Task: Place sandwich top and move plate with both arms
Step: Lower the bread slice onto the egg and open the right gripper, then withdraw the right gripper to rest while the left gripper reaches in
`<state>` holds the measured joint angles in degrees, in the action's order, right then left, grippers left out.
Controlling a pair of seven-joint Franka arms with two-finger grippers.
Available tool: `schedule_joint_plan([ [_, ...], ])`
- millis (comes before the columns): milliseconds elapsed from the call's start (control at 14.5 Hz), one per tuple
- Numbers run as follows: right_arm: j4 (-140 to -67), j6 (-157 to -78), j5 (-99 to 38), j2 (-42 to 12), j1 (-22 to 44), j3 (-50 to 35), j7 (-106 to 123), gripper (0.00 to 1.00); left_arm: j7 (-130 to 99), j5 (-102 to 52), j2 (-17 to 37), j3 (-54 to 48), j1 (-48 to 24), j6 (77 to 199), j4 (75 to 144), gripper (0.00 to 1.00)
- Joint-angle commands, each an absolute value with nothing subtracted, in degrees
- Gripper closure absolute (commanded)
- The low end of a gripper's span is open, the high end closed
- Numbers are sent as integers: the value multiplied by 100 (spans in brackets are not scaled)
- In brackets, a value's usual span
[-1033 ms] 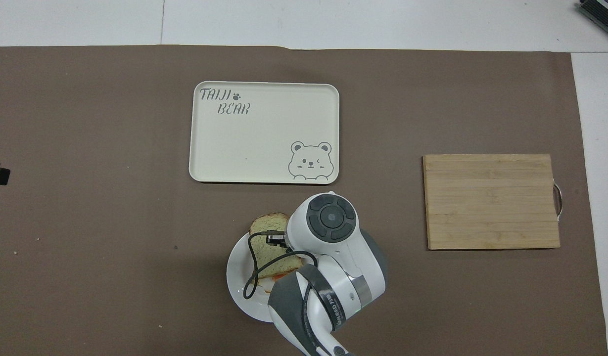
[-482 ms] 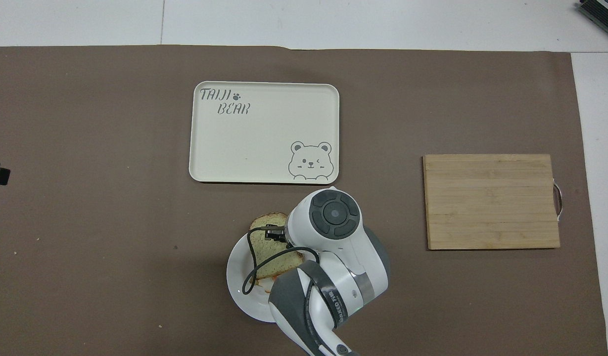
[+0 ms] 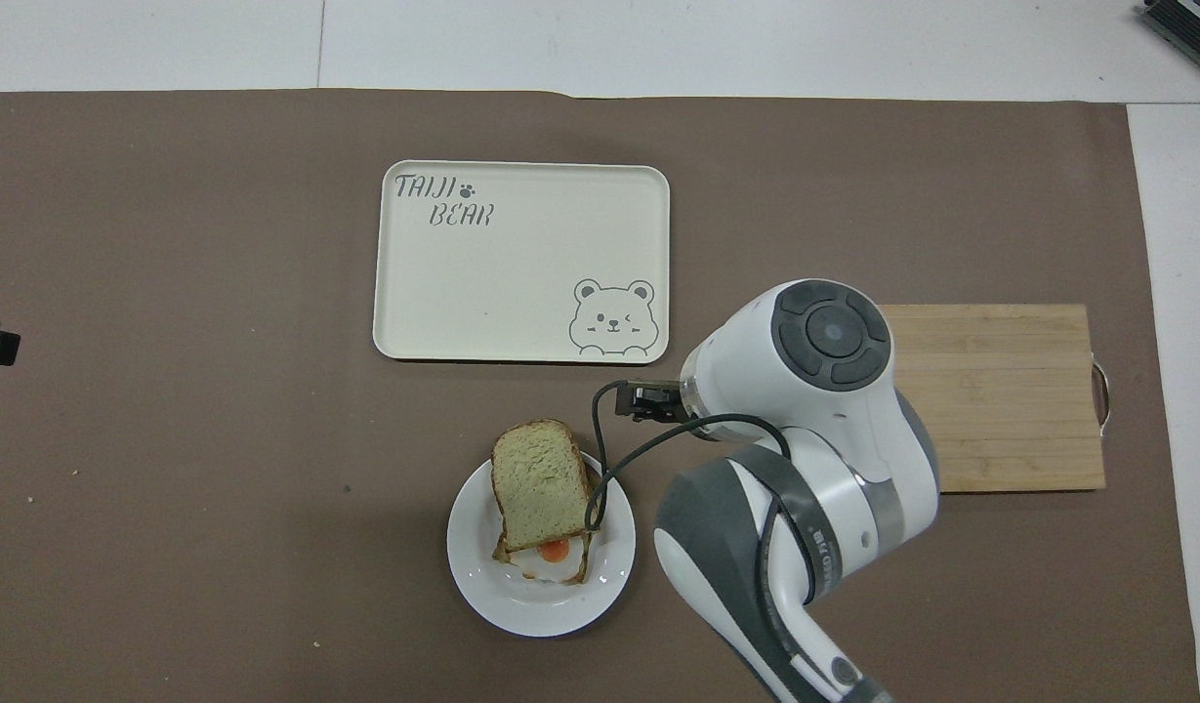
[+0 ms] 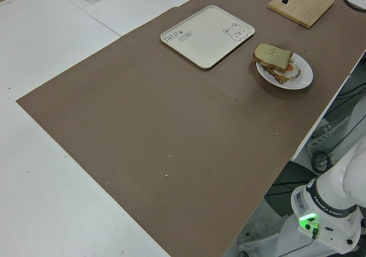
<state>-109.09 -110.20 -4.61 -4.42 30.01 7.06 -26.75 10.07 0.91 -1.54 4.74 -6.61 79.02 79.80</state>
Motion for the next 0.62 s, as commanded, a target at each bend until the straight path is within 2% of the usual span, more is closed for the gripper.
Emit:
schedule_joint_plan([
  [0,-10898,-10881,-168,-229,2647,659,-2356,0,949,70,-193,545,-729,7805,7937,0],
  [207,-10776,-10619,-149,-27,2190,650,-1822,0,949,79,-193,545,-729,7805,7945,0],
  [551,-10696,-9530,-167,377,1767,659,-1249,0,949,70,-193,545,-729,7805,7937,0],
])
